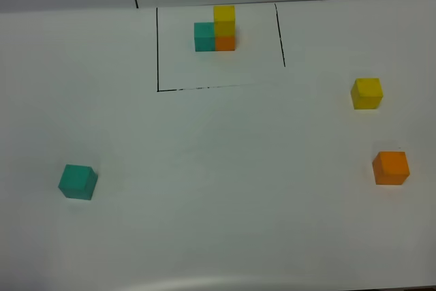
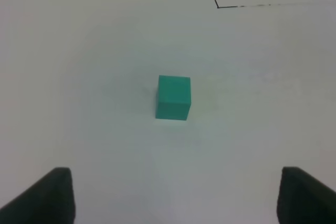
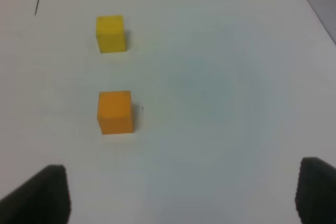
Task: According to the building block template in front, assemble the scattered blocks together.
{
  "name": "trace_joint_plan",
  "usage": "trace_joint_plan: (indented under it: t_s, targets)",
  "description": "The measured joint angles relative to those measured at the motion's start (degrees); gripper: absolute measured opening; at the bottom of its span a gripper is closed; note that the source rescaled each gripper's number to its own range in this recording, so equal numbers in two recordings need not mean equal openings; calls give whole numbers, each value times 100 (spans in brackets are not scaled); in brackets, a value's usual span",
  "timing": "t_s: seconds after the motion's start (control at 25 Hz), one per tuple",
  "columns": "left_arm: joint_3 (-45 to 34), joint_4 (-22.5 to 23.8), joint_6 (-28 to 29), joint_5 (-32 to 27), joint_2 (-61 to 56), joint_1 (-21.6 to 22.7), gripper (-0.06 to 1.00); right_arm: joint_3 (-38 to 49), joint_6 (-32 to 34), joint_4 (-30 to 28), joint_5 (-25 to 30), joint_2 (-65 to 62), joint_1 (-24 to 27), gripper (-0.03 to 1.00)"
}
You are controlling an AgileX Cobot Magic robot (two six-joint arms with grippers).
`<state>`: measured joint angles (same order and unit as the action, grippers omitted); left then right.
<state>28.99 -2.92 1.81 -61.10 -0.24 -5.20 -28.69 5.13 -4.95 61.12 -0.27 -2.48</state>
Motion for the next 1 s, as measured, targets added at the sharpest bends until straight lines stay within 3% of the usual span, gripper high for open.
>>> trace_joint_plan:
  t_s: [1.0]
  targets:
    - [0,0,0,0,0,0,82,0,-22,0,0,0,0,95]
